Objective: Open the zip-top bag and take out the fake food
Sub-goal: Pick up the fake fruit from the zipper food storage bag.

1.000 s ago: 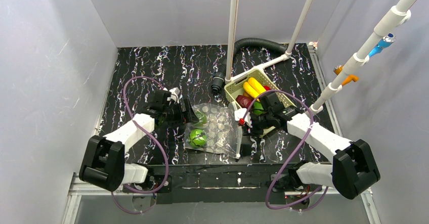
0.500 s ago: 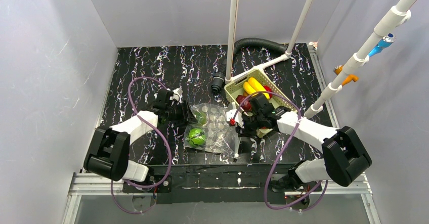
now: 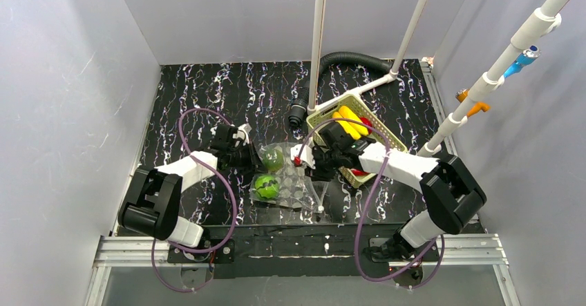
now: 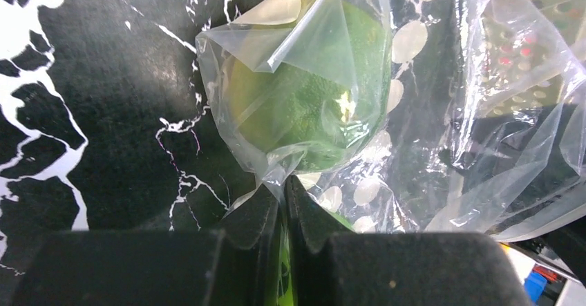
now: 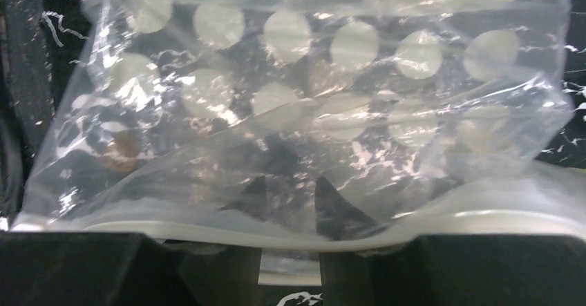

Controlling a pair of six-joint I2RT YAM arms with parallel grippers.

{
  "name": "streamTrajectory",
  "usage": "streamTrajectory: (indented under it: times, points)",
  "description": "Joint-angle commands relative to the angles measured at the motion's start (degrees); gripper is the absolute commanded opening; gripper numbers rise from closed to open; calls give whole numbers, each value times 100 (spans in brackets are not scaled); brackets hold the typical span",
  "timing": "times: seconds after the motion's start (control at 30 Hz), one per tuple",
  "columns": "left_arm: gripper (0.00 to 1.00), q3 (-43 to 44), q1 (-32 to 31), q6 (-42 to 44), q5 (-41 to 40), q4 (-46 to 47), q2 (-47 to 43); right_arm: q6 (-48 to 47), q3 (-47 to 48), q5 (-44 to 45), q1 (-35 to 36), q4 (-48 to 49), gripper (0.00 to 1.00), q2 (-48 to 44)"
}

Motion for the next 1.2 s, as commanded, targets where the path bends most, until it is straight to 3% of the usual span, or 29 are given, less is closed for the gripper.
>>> streamTrajectory:
  times: [0.0, 0.1, 0.27, 0.43, 0.57, 0.7, 0.93, 1.03, 1.07, 1.1, 1.13, 1.17]
  points:
    - [6, -167, 30, 8, 363, -128, -214, 211, 492, 267, 66, 177, 40, 276]
    - [19, -212, 27, -7, 71, -365, -654, 327, 746, 414, 68, 87, 40, 491]
    - [52, -136, 65, -90, -105, -636, -1371, 437, 677, 526, 51, 94, 40, 457]
    - [75, -67, 140, -60, -398, -811, -1672, 480, 711, 528, 41, 56, 40, 550]
    - [89, -7, 266, -43, -860, -850, -1590, 503, 735, 552, 41, 38, 40, 618]
    - [97, 115, 322, -85, -1224, -775, -1279, 535, 780, 559, 41, 25, 39, 680]
    - [98, 294, 330, 137, -1713, -682, -1233, 624, 890, 505, 47, -59, 39, 774]
    - [97, 142, 370, 201, -1611, -241, -1220, 732, 977, 419, 48, -159, 39, 862]
    - [86, 125, 404, 176, -1461, -28, -985, 761, 1020, 416, 49, -214, 39, 926]
    - [68, 166, 458, 154, -1317, 79, -713, 764, 1032, 429, 50, -230, 39, 950]
    - [64, 195, 488, 149, -1223, 113, -578, 769, 1032, 429, 50, -239, 39, 967]
    - [52, 202, 501, 150, -1154, 249, -480, 766, 1045, 438, 46, -254, 39, 983]
